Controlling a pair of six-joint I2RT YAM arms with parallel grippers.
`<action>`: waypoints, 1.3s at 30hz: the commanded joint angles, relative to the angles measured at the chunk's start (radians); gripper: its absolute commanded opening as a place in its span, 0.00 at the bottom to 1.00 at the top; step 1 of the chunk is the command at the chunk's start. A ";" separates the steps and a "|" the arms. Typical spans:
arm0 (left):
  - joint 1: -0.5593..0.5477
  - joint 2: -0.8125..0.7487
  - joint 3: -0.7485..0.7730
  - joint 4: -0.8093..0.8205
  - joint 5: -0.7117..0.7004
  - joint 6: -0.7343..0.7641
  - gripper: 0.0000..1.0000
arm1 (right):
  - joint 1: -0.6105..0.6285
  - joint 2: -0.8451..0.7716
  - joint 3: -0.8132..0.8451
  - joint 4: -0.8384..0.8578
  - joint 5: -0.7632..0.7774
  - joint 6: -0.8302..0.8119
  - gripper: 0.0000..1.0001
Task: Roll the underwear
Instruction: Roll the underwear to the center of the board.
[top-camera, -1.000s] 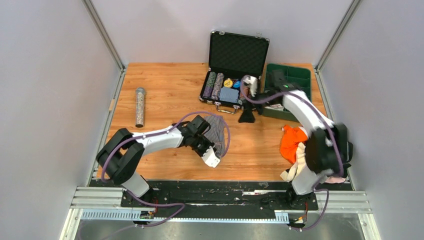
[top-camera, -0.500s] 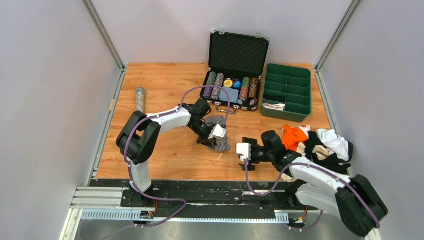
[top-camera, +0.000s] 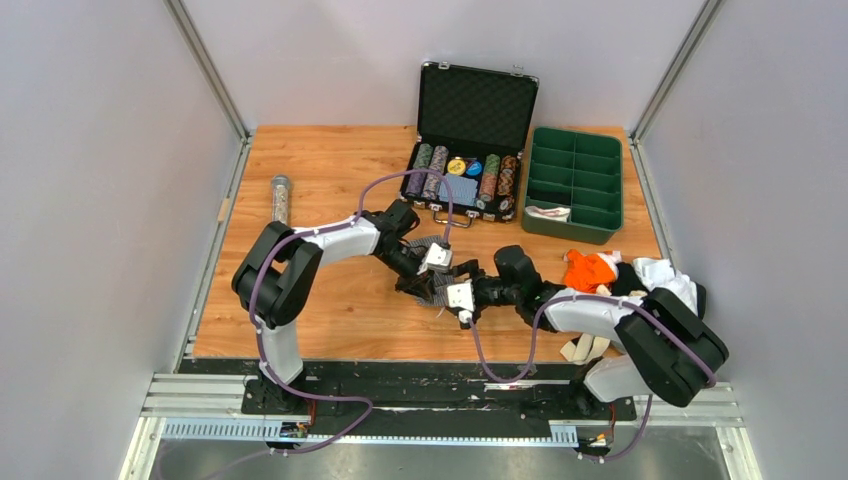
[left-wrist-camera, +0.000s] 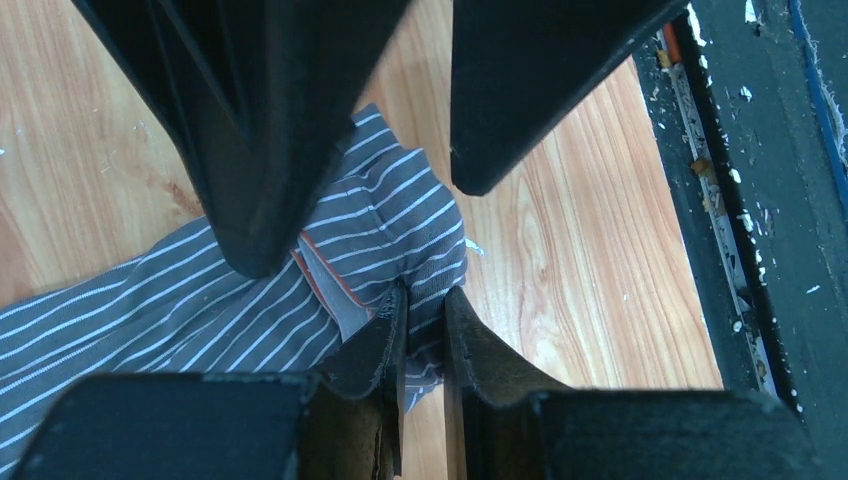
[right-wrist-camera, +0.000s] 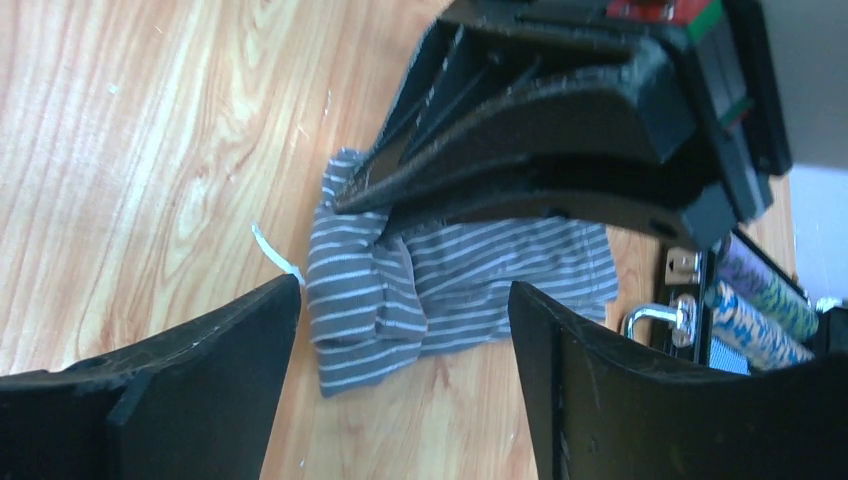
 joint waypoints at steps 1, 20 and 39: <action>0.011 -0.011 -0.018 0.011 0.037 -0.036 0.11 | 0.007 0.040 0.093 -0.088 -0.149 -0.112 0.73; 0.053 -0.054 -0.031 0.036 0.063 -0.154 0.12 | 0.001 0.223 0.250 -0.276 -0.017 -0.064 0.10; 0.157 0.024 0.002 -0.050 0.104 -0.849 0.00 | -0.069 0.456 0.735 -1.238 -0.317 0.010 0.02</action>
